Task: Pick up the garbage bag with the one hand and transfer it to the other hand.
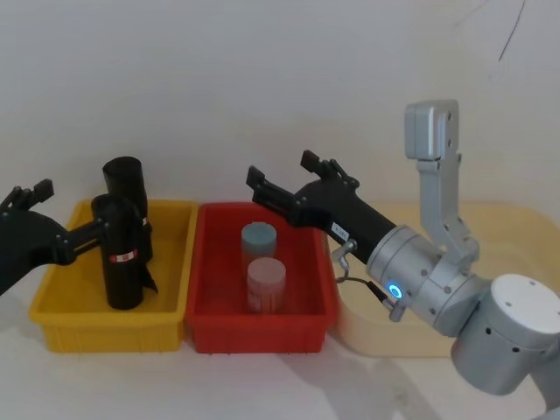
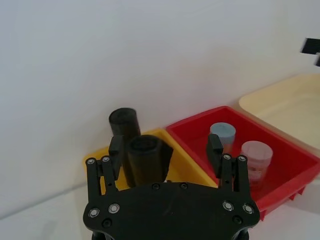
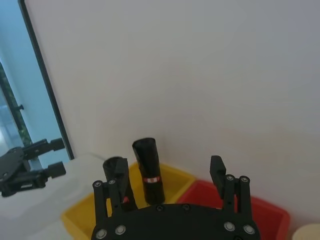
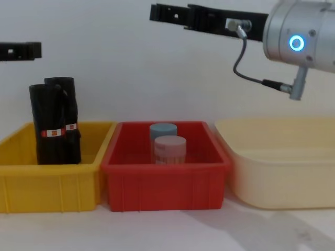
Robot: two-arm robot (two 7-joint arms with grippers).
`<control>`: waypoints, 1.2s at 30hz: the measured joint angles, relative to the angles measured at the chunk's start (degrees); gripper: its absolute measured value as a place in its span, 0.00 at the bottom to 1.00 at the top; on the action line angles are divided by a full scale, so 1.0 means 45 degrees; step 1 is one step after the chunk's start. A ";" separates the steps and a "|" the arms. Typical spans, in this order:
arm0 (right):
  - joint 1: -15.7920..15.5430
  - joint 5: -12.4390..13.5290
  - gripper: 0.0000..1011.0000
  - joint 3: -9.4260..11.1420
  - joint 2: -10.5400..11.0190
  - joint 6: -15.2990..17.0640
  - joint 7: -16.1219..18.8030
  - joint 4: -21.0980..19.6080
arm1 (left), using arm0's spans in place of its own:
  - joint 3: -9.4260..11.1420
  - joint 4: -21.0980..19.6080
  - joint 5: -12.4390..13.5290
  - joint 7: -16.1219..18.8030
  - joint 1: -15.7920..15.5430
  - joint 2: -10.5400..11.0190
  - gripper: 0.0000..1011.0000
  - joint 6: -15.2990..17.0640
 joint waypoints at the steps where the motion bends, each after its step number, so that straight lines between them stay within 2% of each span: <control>1: -0.0032 0.0034 0.99 0.0000 0.0068 0.0055 0.0006 0.0000 | -0.0032 0.0138 -0.0045 0.0030 -0.0004 -0.0036 0.99 -0.0020; 9: -0.0155 0.0171 0.99 0.0029 0.0360 0.0240 0.0026 -0.0002 | -0.0207 0.0734 -0.0300 0.0146 -0.0019 -0.0084 0.99 -0.0042; 16: -0.0220 0.0272 0.99 0.0066 0.0590 0.0352 0.0024 0.0068 | -0.0166 0.1316 -0.0477 0.0154 -0.0243 -0.0125 0.99 -0.0020; 24: -0.0262 0.0415 0.99 0.0102 0.0754 0.0474 -0.0015 0.0147 | 0.0217 0.2108 -0.0610 -0.0035 -0.0833 -0.0243 0.99 -0.0017; 36: -0.0261 0.0661 0.99 0.0016 0.0942 0.0718 0.0025 0.0276 | 0.1108 0.3696 -0.0654 -0.0566 -0.2146 -0.0469 0.99 -0.0014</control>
